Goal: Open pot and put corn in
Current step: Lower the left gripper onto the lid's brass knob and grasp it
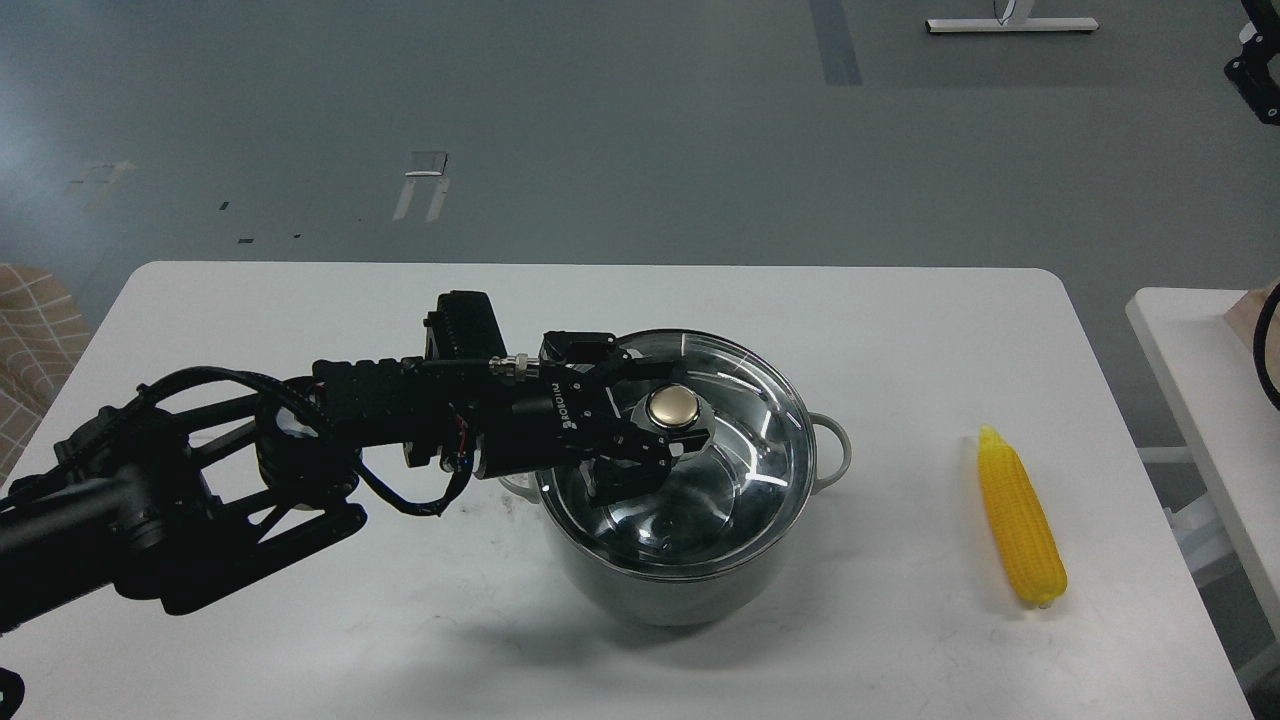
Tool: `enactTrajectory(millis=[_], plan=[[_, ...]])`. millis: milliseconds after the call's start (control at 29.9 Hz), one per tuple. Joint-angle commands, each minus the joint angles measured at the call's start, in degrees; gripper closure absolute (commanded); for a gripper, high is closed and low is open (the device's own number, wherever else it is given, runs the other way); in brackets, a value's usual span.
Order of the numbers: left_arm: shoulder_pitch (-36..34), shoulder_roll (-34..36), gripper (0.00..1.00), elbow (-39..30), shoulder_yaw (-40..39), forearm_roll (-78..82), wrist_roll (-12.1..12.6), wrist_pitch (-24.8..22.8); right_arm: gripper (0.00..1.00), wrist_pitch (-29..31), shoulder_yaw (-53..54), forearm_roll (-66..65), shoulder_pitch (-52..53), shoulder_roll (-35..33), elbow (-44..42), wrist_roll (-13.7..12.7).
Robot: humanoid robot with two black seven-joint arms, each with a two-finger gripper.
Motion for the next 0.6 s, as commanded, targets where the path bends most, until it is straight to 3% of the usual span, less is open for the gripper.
enactTrajectory(millis=[0, 134, 334, 468, 569], plan=[[0.42, 0.0, 0.35, 0.1, -0.09, -0.01, 0.0, 0.0, 0.0, 0.0, 1.28, 0.08, -0.03, 0.24, -0.05, 0.0], [0.51, 0.09, 0.47, 0.1, -0.09, -0.01, -0.09, 0.09, 0.0, 0.0, 1.73, 0.08, -0.2, 0.33, -0.05, 0.0], [0.51, 0.09, 0.48, 0.19, 0.18, -0.01, -0.09, 0.61, 0.0, 0.0, 1.82, 0.08, -0.12, 0.33, -0.05, 0.0], [0.42, 0.09, 0.64, 0.01, 0.0, -0.01, -0.17, 0.79, 0.0, 0.0, 1.82, 0.08, -0.12, 0.33, -0.05, 0.0], [0.33, 0.17, 0.68, -0.51, -0.09, -0.01, -0.26, 0.79, 0.0, 0.0, 1.82, 0.08, -0.2, 0.33, -0.14, 0.0]])
